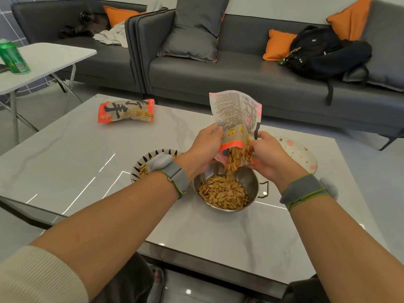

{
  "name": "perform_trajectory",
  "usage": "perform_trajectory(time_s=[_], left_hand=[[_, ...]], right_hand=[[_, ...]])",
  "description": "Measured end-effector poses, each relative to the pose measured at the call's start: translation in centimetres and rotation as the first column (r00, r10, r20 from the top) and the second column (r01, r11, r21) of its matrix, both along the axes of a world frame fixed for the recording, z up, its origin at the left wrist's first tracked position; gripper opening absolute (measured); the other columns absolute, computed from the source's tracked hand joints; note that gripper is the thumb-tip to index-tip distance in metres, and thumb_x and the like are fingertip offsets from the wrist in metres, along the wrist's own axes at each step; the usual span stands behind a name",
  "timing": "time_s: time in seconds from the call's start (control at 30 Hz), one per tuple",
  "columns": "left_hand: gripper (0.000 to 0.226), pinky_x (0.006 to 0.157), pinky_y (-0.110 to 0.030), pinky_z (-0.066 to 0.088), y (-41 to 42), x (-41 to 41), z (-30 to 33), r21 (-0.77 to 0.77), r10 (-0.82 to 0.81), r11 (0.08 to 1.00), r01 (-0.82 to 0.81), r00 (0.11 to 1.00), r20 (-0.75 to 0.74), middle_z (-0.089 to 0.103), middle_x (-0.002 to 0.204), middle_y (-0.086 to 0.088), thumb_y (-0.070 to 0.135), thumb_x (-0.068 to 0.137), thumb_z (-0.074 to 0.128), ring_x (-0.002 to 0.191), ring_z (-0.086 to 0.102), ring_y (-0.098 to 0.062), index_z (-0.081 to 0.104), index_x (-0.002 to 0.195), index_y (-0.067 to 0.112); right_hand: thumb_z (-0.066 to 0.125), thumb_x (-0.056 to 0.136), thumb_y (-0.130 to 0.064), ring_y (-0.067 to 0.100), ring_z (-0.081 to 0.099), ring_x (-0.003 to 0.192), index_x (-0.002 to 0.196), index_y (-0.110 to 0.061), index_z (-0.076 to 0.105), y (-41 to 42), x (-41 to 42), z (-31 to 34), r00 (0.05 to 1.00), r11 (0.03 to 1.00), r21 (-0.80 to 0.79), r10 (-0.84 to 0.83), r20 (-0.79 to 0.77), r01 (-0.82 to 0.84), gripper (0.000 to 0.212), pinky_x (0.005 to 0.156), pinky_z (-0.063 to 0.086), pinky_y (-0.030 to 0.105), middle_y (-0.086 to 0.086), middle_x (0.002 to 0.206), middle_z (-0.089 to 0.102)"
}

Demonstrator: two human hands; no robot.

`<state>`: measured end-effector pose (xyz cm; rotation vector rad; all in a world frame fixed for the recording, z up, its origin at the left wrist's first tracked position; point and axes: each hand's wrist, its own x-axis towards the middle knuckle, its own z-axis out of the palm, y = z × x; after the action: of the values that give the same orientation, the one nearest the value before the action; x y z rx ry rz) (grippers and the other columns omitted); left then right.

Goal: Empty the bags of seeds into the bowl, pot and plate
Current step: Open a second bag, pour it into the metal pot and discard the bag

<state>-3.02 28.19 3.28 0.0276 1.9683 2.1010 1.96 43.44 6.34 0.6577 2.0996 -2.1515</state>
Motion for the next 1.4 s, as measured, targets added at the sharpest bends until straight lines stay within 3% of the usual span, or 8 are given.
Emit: perform_trajectory(time_s=[0.3, 0.53, 0.67, 1.4], left_hand=[[0.034, 0.099, -0.051, 0.062, -0.03, -0.34, -0.28, 0.011, 0.007, 1.0, -0.006, 1.0, -0.018, 0.078, 0.123, -0.003, 0.031, 0.116, 0.038, 0.113, 0.075, -0.026, 0.065, 0.134, 0.024], [0.035, 0.086, -0.046, 0.064, 0.14, -0.23, -0.12, 0.002, -0.007, 1.0, 0.007, 1.0, -0.006, 0.078, 0.121, -0.002, 0.034, 0.116, 0.036, 0.111, 0.076, -0.027, 0.064, 0.138, 0.026], [0.034, 0.1, -0.051, 0.061, 0.28, -0.28, -0.28, -0.034, -0.006, 0.999, 0.005, 0.999, -0.033, 0.078, 0.12, 0.0, 0.036, 0.116, 0.037, 0.114, 0.074, -0.026, 0.065, 0.133, 0.03], [0.033, 0.101, -0.054, 0.061, 0.01, -0.34, -0.22, -0.005, -0.018, 1.0, 0.018, 0.999, -0.028, 0.078, 0.123, -0.001, 0.032, 0.116, 0.037, 0.113, 0.076, -0.024, 0.064, 0.135, 0.026]], right_hand=[[0.039, 0.106, 0.005, 0.032, 0.076, 0.098, 0.148, -0.018, 0.046, -0.03, -0.05, 0.06, 1.0, 0.999, -0.037, -0.009, -0.011, 0.008, 0.049, 0.081, 0.066, 0.056, 0.013, 0.116, 0.073], [0.039, 0.107, 0.003, 0.03, 0.076, 0.095, 0.149, -0.018, 0.045, -0.29, 0.12, 0.27, 1.0, 1.0, -0.021, -0.005, -0.019, 0.005, 0.047, 0.078, 0.066, 0.052, 0.011, 0.112, 0.072], [0.039, 0.108, 0.0, 0.031, 0.077, 0.097, 0.149, -0.02, 0.045, -0.18, 0.02, 0.05, 1.0, 1.0, -0.003, -0.008, -0.017, 0.008, 0.046, 0.08, 0.066, 0.054, 0.012, 0.114, 0.073], [0.043, 0.109, -0.003, 0.031, 0.077, 0.099, 0.146, -0.021, 0.045, -0.18, 0.21, 0.04, 0.999, 1.0, -0.007, -0.013, -0.03, 0.013, 0.041, 0.083, 0.066, 0.053, 0.012, 0.115, 0.074]])
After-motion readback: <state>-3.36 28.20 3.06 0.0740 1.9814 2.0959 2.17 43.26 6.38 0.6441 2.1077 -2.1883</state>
